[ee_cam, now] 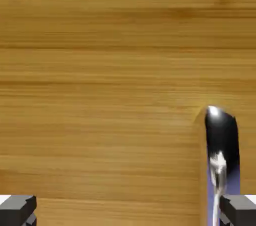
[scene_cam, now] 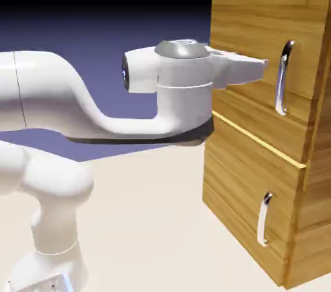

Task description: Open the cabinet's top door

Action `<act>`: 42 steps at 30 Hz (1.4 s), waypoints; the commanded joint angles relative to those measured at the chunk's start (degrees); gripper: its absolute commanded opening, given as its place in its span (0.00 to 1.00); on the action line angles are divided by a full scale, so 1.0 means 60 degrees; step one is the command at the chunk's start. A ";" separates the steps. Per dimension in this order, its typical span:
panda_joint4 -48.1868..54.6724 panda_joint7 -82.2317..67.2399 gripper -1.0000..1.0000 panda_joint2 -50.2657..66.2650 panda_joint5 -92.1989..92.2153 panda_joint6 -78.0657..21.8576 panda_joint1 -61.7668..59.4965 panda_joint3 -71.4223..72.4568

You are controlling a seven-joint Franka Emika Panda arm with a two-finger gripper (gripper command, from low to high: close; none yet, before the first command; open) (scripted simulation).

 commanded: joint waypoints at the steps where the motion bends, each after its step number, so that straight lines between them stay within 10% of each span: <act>1: 0.0092 0.0295 0.50 -0.0068 -0.0416 0.0028 0.0113 -0.0161; 11: 0.1411 0.1389 0.50 0.0146 -0.2071 -0.0356 0.2156 -0.1552; 12: 0.1411 0.1389 0.00 0.0146 -0.2071 -0.0356 0.2156 -0.1552; 42: -0.4717 0.0708 0.00 -0.1582 0.3495 -0.2374 -0.7878 0.5784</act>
